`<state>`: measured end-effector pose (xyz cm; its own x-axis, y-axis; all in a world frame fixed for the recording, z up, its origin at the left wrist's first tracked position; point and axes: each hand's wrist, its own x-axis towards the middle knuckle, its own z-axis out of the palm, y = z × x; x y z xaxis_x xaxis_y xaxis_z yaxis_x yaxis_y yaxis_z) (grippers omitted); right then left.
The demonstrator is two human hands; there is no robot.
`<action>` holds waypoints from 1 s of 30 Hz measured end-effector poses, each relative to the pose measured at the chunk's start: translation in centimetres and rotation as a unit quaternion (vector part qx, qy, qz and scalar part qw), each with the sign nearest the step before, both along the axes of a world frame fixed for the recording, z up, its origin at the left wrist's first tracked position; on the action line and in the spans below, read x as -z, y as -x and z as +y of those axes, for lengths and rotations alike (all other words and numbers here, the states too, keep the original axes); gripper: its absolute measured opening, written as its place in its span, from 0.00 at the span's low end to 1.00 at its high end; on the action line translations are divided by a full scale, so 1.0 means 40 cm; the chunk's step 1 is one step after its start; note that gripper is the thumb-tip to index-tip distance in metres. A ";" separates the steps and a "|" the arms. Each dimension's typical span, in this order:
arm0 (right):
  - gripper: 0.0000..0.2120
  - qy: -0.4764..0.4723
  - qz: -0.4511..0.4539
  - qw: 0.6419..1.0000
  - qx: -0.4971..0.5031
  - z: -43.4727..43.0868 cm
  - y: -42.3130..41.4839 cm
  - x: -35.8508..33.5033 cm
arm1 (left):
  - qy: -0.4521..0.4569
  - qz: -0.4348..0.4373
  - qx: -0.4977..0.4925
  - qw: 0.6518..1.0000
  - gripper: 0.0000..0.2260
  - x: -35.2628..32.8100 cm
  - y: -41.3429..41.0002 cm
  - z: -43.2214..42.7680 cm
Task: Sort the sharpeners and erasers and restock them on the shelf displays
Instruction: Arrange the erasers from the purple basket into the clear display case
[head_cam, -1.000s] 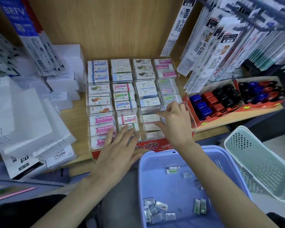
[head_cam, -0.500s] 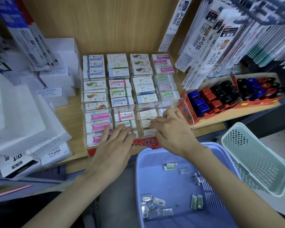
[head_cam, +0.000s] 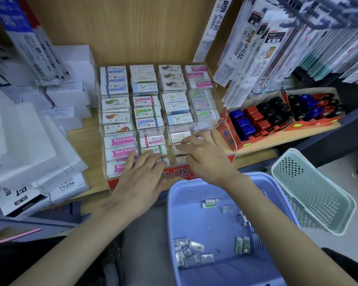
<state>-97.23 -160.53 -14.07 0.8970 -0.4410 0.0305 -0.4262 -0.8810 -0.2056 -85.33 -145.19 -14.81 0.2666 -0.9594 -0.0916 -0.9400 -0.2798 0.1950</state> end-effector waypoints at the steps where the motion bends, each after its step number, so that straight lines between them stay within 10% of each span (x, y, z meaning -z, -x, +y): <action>1: 0.25 -0.040 -0.040 0.998 0.006 -0.003 0.022 -0.014 | 0.016 0.016 -0.006 1.000 0.18 -0.005 0.002 -0.003; 7: 0.15 -0.219 -0.175 0.946 0.161 0.033 0.287 -0.031 | 0.188 0.048 0.103 0.976 0.12 -0.032 0.101 -0.001; 15: 0.10 -0.467 0.110 0.826 0.297 0.067 0.549 0.331 | -0.239 0.289 0.122 0.919 0.15 0.314 0.248 -0.042; 23: 0.21 -0.468 0.255 0.807 0.256 0.140 0.563 0.598 | -0.465 0.142 0.147 0.862 0.32 0.633 0.362 -0.079; 30: 0.27 -0.434 0.328 0.820 0.176 0.178 0.501 0.738 | -0.365 0.023 0.130 0.921 0.28 0.747 0.382 -0.050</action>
<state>-117.27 -153.43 -43.58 0.4067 -0.2765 -0.8707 -0.8930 -0.3215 -0.3151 -100.60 -147.21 -44.68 0.0155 -0.6678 -0.7442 -0.9893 -0.1183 0.0856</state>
